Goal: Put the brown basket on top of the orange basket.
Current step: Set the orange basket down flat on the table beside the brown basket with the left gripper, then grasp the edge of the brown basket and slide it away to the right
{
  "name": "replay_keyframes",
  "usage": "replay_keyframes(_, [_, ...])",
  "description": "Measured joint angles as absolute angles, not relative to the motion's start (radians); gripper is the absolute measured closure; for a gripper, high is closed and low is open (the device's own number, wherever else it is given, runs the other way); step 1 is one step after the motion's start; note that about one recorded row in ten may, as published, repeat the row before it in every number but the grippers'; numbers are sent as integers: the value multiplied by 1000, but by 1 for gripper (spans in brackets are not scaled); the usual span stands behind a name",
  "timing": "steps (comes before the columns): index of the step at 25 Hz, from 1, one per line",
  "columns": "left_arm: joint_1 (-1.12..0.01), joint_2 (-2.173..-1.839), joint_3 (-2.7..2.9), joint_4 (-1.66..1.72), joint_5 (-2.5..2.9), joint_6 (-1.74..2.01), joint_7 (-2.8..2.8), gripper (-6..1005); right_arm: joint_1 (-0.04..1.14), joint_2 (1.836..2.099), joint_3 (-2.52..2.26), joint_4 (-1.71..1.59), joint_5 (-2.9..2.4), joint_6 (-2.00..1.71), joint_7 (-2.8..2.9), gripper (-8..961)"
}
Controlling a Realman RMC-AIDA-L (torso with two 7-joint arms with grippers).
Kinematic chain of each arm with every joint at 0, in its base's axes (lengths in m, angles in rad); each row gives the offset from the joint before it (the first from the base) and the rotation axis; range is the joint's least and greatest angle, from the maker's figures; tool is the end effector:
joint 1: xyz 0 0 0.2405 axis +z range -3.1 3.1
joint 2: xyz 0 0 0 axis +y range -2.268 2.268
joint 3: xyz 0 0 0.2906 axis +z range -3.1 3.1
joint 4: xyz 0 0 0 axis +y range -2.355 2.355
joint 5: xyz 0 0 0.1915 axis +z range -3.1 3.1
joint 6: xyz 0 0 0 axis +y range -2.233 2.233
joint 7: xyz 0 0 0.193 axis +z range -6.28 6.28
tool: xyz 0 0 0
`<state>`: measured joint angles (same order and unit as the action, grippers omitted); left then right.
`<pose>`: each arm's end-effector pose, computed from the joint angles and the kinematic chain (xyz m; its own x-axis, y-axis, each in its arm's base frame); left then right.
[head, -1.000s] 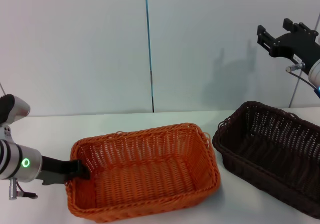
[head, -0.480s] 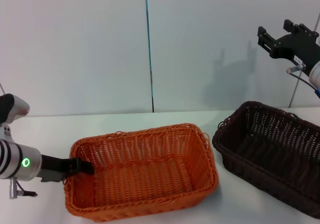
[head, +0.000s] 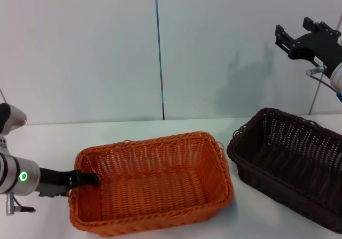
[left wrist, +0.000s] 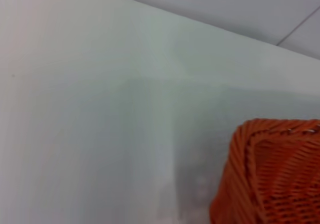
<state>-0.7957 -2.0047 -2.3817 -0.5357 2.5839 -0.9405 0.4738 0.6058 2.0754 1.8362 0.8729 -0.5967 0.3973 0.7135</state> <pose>-0.3229 0.4565 -0.0443 0.1758 0.8763 0.4486 0.9322 -0.0018 -0.3619 0.1798 0.5169 0.0468 -0.7467 -0.1156 0.6550 0.6070 0.2843 0.7421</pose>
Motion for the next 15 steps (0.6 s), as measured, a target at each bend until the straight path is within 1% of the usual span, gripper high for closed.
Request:
replay_keyframes(3, [-786, -2005, -2381, -552, 2584, -937, 474, 86, 606, 2075, 1835, 874, -597, 397, 713, 273])
replay_keyframes(6, [-773, -2019, -2371, -592, 2591, -933, 479, 84, 605, 2075, 1833, 878, -596, 397, 716, 273])
replay_keyframes(8, [-757, -2034, -2362, -632, 2595, -922, 480, 85, 600, 2076, 1833, 889, -593, 397, 720, 273])
replay_keyframes(10, [-736, -2054, -2360, -676, 2595, -905, 480, 85, 588, 2076, 1828, 914, -590, 394, 728, 273])
replay_keyframes(15, [-652, -2132, -2359, -846, 2590, -804, 498, 86, 558, 2074, 1820, 975, -588, 386, 842, 273])
